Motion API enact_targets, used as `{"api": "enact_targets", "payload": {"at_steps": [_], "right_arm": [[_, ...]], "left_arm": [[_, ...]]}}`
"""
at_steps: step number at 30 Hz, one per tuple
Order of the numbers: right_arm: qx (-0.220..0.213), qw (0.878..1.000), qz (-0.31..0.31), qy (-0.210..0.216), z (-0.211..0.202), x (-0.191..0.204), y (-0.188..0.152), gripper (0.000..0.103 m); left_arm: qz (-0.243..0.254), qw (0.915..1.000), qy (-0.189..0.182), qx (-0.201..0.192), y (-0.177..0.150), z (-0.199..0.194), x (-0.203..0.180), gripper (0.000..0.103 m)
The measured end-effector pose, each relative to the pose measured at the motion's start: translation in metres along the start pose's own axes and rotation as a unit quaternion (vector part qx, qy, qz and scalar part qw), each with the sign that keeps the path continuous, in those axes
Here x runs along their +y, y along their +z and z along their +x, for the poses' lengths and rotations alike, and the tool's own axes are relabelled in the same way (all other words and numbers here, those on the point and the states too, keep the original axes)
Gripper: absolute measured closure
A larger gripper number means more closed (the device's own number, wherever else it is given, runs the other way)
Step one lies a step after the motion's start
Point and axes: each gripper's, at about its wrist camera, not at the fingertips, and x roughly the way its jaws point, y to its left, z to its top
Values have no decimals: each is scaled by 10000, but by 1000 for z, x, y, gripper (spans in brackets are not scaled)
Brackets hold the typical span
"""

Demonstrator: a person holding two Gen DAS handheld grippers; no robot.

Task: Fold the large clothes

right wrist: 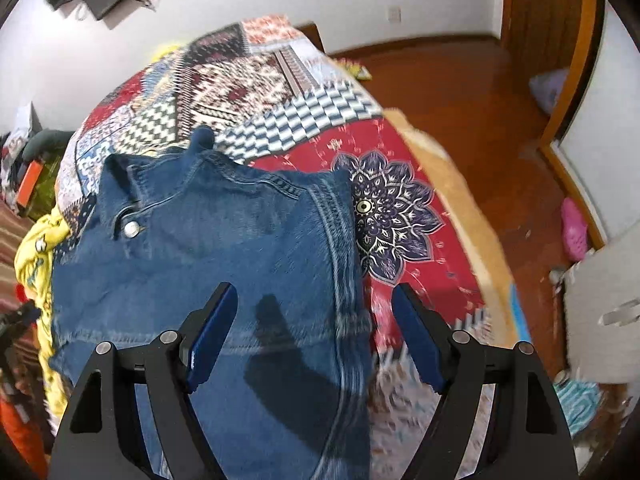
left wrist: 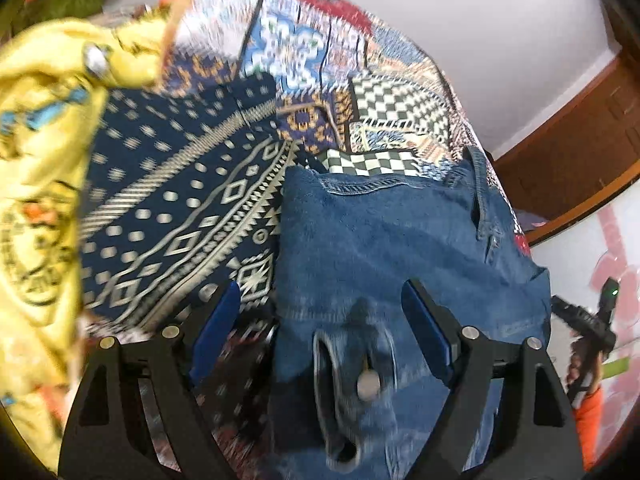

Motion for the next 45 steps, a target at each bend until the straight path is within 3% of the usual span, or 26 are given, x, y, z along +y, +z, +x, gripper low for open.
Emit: {"api": "enact_targets", "payload": {"at_steps": [3,6,8,9,10,11,12,14,18,20,26,30,38,41,45], "right_arm": [[237,9995,186,95,19,-10,8,26],[199,9993,283,125,26,-15,15,29],[85,9995,255,158,26,-13,18,42],[66,9994,250,213,27,-13,20,54],[100,9991,274,299,29,-12,21,70],[179,9986,308,386,32,-11,22,76],[232,9987,266,366,33,-8,23,84],[260,9993,52,260,32,-1,27,87],[63,9991,-305,300,8,17,40,89],[-99,9983,-447,360,-7,27,49,89],[-538,9952,-320,748,-30,43,71,89],[-536,9973,-352,369,-6,45,81,89],[-1,9999,80,-129,59,11,82,89],[4,9995,-100,-304,62,10,73,85],[29,9972,-458,-591,40,18,63,81]], "left_arm": [[-288,9994,-5,184,12,30,11,22],[-420,9987,-131,260,18,48,19,41],[-392,9989,-213,165,20,51,16,53],[-339,9989,-300,123,20,49,13,70],[-284,9991,-319,73,20,46,9,78],[-164,9996,-217,-92,20,38,3,82],[-98,9996,-199,-187,21,33,0,92],[-11,9989,-257,-397,21,14,-9,97],[153,9978,-36,-638,29,-13,-25,99],[189,9962,273,-803,38,-26,-30,100],[137,9905,441,-1298,56,-51,-25,103],[230,9942,401,-968,62,-38,-20,103],[764,9940,771,-163,39,18,-23,100],[917,9898,1093,-32,29,32,-27,90],[973,9858,1364,-57,22,31,-36,68]]}}
